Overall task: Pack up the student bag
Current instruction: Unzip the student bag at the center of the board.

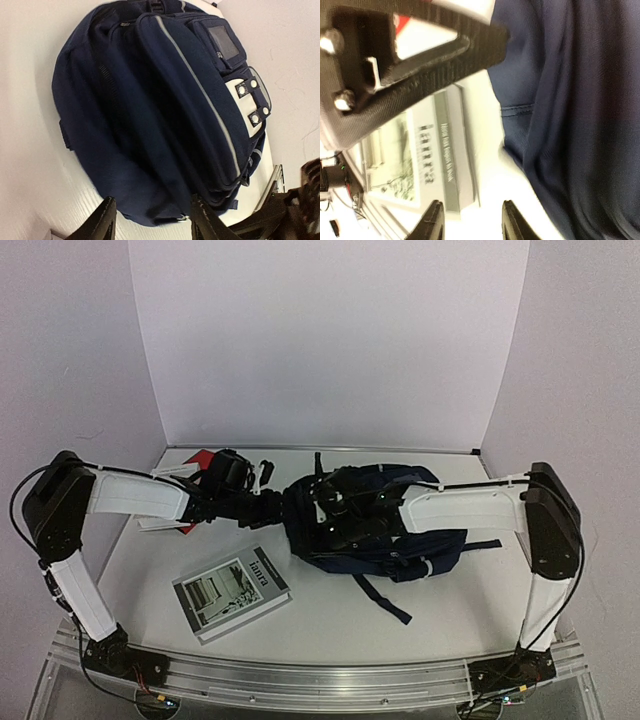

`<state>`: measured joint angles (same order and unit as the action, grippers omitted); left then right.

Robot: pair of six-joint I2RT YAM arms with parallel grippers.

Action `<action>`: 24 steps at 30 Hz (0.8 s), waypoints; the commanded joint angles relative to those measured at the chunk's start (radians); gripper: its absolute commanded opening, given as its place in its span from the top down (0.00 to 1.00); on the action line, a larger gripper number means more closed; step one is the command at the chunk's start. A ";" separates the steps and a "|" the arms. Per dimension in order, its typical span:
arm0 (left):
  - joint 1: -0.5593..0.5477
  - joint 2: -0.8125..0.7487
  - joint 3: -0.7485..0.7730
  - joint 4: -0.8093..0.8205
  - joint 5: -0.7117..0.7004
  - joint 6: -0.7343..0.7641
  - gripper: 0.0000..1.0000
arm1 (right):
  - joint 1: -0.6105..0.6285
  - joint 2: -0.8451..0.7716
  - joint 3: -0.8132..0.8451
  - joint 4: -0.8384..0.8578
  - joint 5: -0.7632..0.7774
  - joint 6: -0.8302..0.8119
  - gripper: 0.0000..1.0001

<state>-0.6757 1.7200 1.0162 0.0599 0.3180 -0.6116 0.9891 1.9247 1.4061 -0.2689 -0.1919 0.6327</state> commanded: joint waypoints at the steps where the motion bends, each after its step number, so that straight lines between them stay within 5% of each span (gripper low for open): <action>1: -0.028 -0.114 -0.069 -0.010 -0.093 0.085 0.46 | -0.002 -0.183 -0.066 0.059 0.081 -0.026 0.54; 6: -0.101 -0.164 -0.144 0.032 -0.121 0.119 0.45 | -0.024 -0.281 -0.139 0.047 0.170 -0.018 0.42; 24: -0.295 0.072 -0.097 0.110 -0.196 0.108 0.55 | -0.077 -0.315 -0.200 0.050 0.192 0.001 0.41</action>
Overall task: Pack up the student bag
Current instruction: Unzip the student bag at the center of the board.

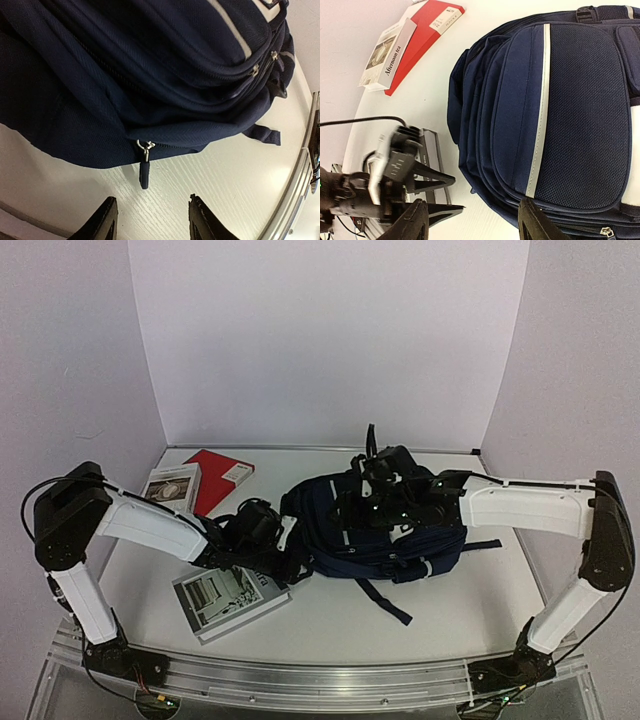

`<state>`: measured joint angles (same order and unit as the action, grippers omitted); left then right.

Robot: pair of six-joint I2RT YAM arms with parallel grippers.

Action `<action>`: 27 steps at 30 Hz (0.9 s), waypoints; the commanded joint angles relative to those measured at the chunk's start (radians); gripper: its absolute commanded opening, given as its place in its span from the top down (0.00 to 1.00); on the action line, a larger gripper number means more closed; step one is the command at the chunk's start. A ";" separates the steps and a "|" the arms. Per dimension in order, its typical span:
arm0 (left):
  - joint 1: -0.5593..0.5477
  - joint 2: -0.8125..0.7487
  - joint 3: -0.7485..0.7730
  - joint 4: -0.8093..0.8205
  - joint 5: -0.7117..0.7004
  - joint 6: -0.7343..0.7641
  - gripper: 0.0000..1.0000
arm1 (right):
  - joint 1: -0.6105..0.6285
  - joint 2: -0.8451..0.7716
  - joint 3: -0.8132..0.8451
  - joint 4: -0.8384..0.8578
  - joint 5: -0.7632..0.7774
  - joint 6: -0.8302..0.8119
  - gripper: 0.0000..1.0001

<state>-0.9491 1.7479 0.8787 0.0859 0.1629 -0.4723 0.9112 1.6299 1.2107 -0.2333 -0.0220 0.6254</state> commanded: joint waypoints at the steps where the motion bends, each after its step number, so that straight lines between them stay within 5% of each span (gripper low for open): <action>1: -0.022 0.056 0.042 0.091 -0.046 -0.040 0.57 | 0.001 -0.021 -0.007 0.014 0.022 0.010 0.41; 14: -0.022 0.127 0.068 0.100 -0.096 -0.094 0.71 | -0.002 -0.028 -0.012 0.014 0.039 0.012 0.42; 20: -0.022 0.105 0.045 0.161 -0.095 -0.105 0.95 | -0.002 -0.037 -0.028 0.015 0.052 0.002 0.42; 27: -0.022 -0.024 0.014 0.111 -0.168 -0.111 1.00 | 0.073 -0.102 -0.071 0.054 0.081 -0.191 0.42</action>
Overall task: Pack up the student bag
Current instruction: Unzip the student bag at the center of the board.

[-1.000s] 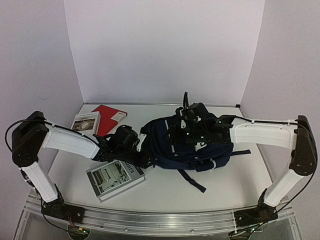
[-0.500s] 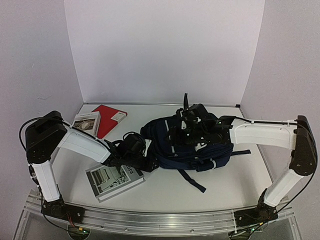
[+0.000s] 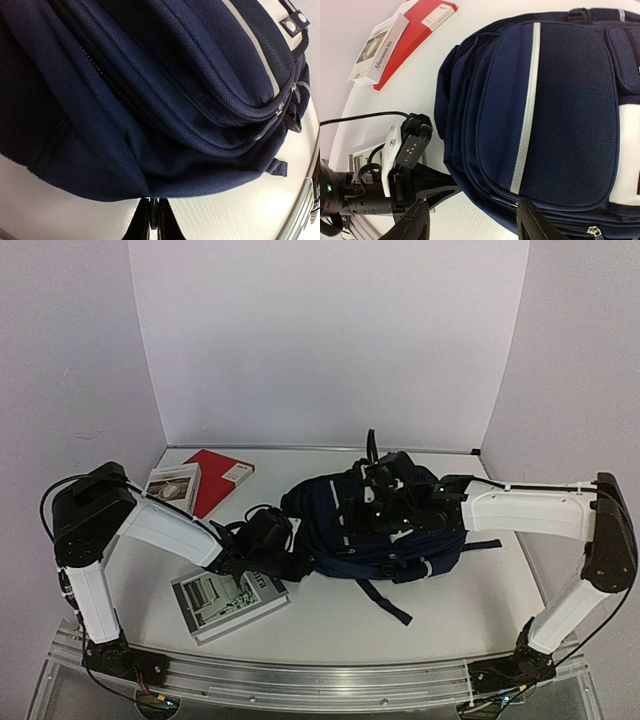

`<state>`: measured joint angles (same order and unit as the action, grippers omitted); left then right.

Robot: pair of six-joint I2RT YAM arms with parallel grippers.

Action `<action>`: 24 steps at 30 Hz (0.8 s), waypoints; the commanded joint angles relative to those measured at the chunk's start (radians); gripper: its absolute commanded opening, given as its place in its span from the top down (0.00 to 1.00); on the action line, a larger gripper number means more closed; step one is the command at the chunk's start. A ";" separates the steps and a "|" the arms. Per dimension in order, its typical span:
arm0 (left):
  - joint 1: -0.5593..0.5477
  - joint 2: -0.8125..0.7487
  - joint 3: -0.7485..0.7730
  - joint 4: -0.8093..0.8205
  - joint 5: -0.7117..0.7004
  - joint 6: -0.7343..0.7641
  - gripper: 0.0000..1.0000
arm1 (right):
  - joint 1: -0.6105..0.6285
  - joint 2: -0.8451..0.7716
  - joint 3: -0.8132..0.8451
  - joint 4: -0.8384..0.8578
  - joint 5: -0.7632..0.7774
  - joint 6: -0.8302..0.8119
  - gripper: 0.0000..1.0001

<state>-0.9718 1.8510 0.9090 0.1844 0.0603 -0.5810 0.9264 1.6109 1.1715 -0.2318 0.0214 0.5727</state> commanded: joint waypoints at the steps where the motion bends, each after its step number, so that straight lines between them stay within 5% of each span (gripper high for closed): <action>1: 0.001 -0.149 -0.019 -0.001 -0.084 0.007 1.00 | 0.063 -0.089 -0.052 0.078 0.032 -0.161 0.40; 17: 0.001 -0.310 -0.002 -0.119 -0.093 0.142 1.00 | 0.111 0.147 -0.025 0.298 0.185 -0.339 0.29; 24: 0.001 -0.324 0.020 -0.159 -0.110 0.131 1.00 | 0.116 0.208 0.000 0.327 0.173 -0.389 0.39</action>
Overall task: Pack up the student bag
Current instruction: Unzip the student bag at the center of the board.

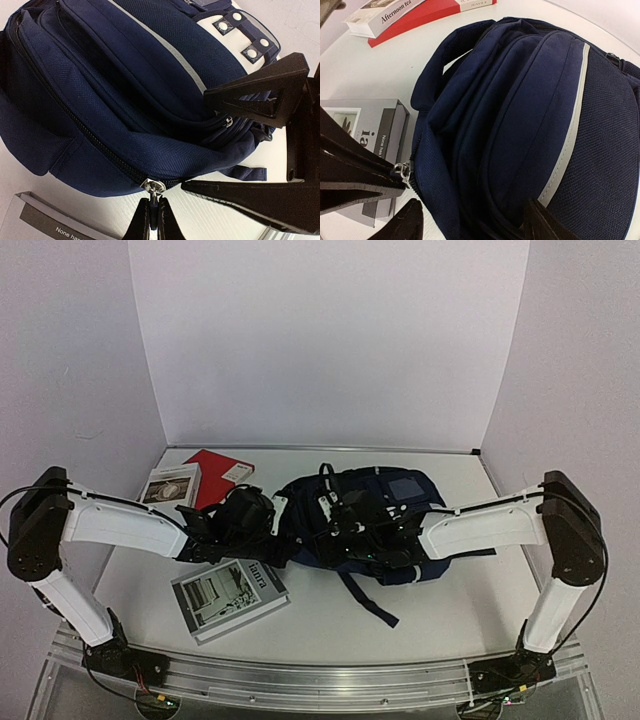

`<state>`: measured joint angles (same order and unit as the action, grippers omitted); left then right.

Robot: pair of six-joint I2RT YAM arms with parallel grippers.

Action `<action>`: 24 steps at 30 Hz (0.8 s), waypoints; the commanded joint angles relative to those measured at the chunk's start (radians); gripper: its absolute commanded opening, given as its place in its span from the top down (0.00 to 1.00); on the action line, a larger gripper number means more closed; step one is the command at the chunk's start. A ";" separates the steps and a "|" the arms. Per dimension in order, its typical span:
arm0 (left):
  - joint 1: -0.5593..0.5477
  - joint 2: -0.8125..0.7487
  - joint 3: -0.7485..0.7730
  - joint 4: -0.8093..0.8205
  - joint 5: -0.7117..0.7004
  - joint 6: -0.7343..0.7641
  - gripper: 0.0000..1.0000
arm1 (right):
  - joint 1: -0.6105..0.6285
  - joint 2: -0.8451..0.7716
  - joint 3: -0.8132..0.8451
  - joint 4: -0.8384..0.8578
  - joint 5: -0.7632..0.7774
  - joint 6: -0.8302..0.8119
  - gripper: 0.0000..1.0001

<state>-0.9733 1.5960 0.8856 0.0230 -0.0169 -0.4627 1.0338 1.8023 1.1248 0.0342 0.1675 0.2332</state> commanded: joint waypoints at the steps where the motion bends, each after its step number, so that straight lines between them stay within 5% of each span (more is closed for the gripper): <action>1: 0.002 -0.068 0.052 -0.008 -0.031 0.011 1.00 | 0.008 0.021 0.046 0.065 0.037 -0.052 0.43; 11: 0.006 -0.056 0.101 -0.061 -0.037 0.002 1.00 | 0.011 0.020 0.021 0.127 0.004 -0.033 0.98; 24: 0.254 -0.053 0.165 -0.270 0.048 0.038 1.00 | 0.011 -0.214 -0.195 0.106 -0.002 0.078 1.00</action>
<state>-0.7991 1.5826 0.9947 -0.1564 0.0943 -0.4697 1.0504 1.7104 1.0006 0.1627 0.1329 0.2430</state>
